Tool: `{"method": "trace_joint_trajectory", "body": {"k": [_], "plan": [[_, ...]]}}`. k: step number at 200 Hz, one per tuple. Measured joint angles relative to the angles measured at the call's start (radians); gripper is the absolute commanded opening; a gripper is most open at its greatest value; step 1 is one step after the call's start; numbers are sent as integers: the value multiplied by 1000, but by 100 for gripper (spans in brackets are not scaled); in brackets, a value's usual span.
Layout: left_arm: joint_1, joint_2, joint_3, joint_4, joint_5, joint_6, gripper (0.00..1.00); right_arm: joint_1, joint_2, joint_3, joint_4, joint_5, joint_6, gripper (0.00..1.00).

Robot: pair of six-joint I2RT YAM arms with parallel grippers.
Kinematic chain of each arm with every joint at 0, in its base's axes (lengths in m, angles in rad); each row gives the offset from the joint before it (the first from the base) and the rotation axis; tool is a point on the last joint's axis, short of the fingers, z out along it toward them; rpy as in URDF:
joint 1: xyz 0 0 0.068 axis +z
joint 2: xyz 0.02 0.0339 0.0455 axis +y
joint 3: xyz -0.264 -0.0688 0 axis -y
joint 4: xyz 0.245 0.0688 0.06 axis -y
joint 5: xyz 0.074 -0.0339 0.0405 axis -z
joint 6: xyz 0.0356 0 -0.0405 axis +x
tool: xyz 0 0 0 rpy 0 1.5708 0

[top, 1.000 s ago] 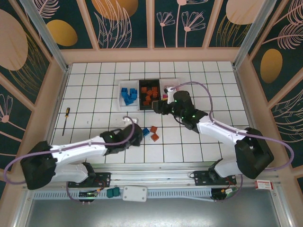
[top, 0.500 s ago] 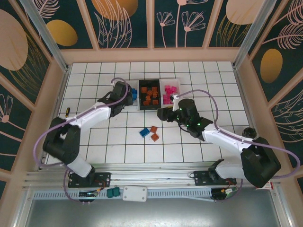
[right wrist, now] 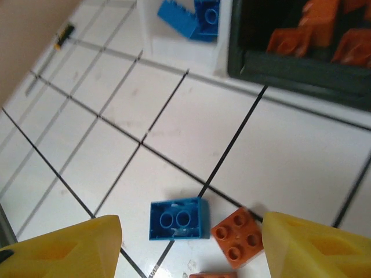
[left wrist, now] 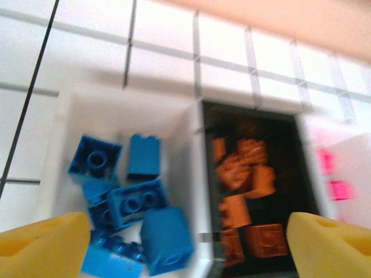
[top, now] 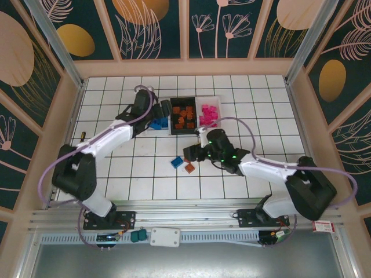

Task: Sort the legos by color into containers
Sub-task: Pick up the lego from the bottom-center of the table.

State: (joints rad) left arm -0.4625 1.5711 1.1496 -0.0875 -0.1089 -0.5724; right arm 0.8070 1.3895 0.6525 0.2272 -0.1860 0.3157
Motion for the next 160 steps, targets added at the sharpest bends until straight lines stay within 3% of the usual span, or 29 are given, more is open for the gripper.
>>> {"method": "trace_joint_trajectory", "body": {"k": [20, 54, 101, 160], "plan": [[-24, -161, -54, 30, 6, -9, 99, 42, 121, 68, -17, -3, -29, 66], [-85, -418, -257, 57, 4, -40, 99, 89, 285, 202, -60, 13, -82, 67], [-87, -664, -556, -31, -33, -116, 99, 119, 402, 315, -144, 84, -135, 70], [-87, -796, -687, -89, -77, -180, 99, 171, 438, 338, -205, 185, -176, 66]]}}
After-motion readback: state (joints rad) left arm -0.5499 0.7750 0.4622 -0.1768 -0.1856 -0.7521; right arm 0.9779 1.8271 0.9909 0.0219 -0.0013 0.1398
